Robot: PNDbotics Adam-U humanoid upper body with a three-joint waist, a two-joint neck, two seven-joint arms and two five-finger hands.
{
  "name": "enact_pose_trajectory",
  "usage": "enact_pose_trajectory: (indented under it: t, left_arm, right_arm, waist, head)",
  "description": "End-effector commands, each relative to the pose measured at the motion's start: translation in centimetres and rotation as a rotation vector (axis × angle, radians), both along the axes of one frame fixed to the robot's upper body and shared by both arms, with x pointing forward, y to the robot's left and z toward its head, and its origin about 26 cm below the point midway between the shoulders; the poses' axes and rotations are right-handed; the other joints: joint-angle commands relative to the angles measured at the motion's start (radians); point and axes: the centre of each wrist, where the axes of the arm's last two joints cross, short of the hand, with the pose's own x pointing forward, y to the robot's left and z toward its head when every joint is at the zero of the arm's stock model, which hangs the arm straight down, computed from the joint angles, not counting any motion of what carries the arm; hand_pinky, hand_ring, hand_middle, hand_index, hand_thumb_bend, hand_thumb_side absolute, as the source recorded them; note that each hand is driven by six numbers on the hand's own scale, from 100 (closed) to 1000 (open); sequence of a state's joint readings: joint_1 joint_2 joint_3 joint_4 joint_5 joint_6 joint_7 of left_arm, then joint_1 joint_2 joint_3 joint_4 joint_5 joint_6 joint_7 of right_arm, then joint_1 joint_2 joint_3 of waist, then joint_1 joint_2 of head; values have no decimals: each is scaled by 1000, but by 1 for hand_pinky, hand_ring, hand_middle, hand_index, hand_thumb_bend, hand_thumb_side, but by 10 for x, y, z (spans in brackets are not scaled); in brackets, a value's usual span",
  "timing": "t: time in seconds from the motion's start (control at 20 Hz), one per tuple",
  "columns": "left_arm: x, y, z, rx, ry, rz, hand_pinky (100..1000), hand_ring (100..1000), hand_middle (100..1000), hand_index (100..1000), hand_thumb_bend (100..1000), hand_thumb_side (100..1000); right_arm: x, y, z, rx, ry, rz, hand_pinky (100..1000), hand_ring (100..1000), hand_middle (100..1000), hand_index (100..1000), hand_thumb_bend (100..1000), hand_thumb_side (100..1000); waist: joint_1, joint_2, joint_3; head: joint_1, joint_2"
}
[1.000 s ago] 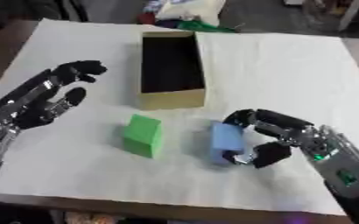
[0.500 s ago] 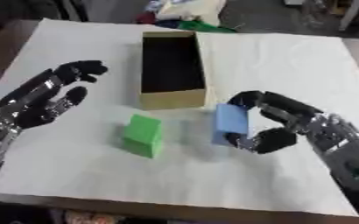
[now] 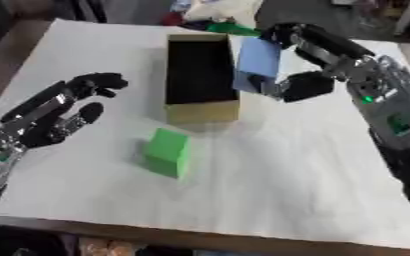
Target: Pick up objects on the table and place them in the box.
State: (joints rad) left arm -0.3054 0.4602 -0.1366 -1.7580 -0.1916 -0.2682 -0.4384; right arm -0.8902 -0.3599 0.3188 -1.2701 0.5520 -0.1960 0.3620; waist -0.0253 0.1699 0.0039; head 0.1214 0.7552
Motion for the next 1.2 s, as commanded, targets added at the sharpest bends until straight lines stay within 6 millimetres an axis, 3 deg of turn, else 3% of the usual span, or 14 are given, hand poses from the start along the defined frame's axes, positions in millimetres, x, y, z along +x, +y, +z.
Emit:
enact_pose_trajectory:
  t: [0.05,0.5,1.0,1.2]
  left_arm:
    - [1,-5,10,7,-24,-32,863,917,859,980,196,928]
    - [4,-19,17,2,-36,-98,863,917,859,980,194,929]
    - [5,-25,20,2,-37,-130,863,917,861,980,190,934]
    - [5,-25,20,3,-35,-130,863,917,861,981,188,936]
  right_arm:
    - [13,19,2,22,-35,-38,822,831,834,715,201,560]
    - [36,63,-41,40,-10,-176,818,829,830,721,209,545]
    - [36,90,-86,26,30,-286,819,833,835,772,228,585]
    - [35,90,-95,2,32,-305,827,843,852,917,307,612]
  waist:
    - [4,-13,9]
    - [13,-4,60]
    - [20,3,86]
    - [19,3,85]
  head:
    - [-12,4]
    - [-64,-5]
    - [-104,-12]
    - [-104,-14]
